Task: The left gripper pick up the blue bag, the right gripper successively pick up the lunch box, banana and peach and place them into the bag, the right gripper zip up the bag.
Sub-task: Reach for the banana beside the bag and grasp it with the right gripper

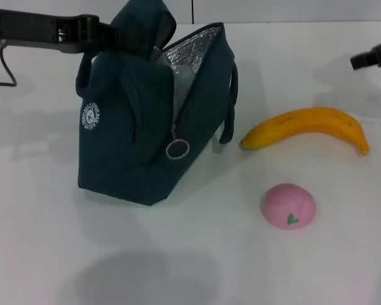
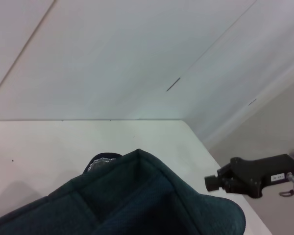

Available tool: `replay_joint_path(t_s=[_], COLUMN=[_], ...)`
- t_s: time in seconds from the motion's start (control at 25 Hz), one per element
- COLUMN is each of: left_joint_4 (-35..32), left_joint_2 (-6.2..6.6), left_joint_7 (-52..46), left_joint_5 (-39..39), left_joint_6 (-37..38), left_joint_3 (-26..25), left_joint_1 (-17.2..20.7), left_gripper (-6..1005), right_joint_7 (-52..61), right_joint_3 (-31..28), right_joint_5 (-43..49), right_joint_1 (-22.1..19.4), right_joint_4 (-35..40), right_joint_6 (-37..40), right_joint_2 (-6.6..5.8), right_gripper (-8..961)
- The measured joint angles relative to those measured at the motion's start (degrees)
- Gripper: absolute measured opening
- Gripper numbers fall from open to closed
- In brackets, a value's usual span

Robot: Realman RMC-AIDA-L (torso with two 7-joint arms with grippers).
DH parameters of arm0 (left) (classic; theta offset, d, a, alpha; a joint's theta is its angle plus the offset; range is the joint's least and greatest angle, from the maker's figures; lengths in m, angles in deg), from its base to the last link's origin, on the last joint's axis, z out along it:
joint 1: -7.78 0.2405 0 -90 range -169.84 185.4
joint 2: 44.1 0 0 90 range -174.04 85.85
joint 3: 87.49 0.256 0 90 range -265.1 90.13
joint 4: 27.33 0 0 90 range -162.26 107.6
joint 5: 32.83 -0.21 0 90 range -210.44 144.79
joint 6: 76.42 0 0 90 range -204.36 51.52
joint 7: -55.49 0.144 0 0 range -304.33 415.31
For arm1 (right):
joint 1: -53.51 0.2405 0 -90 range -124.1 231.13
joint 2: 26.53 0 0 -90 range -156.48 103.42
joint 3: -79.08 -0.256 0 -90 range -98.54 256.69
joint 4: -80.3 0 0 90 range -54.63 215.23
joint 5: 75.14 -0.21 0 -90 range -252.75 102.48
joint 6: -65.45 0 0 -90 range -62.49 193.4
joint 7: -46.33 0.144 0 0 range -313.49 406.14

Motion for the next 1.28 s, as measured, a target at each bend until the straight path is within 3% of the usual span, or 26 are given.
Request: replay_joint_path(t_s=[0.36, 0.56, 0.68, 0.88, 1.12, 1.28], left_joint_4=[0.2, 0.4, 0.4, 0.4, 0.4, 0.4], left_joint_2=[0.0, -0.09, -0.21, -0.3, -0.45, -0.45], left_joint_7=[0.2, 0.3, 0.3, 0.4, 0.4, 0.5], left_joint_5=[0.8, 0.8, 1.1, 1.1, 1.1, 1.1], left_joint_6=[0.0, -0.2, -0.2, -0.3, -0.3, -0.2], left_joint_3=[0.0, 0.0, 0.0, 0.0, 0.0, 0.0], left_joint_1=[-0.1, -0.1, -0.1, 0.1, 0.1, 0.1], left_gripper=[36, 36, 36, 36, 36, 36], right_joint_7=[-1.7, -3.1, -4.2, -9.5, -12.5, -13.4], right_joint_3=[6.2, 11.0, 12.6, 13.3, 13.4, 13.5], right_joint_5=[2.4, 4.0, 5.0, 5.5, 6.3, 6.9], right_joint_1=[2.8, 3.7, 4.0, 3.6, 3.7, 3.7], right_joint_4=[-1.8, -2.6, -3.4, -3.9, -7.1, -9.3], right_joint_6=[1.3, -0.3, -1.1, -2.6, -6.2, -9.2], right_joint_2=[-0.52, -0.27, 0.03, 1.25, 2.14, 2.45], right_gripper=[41, 216, 444, 674, 877, 878])
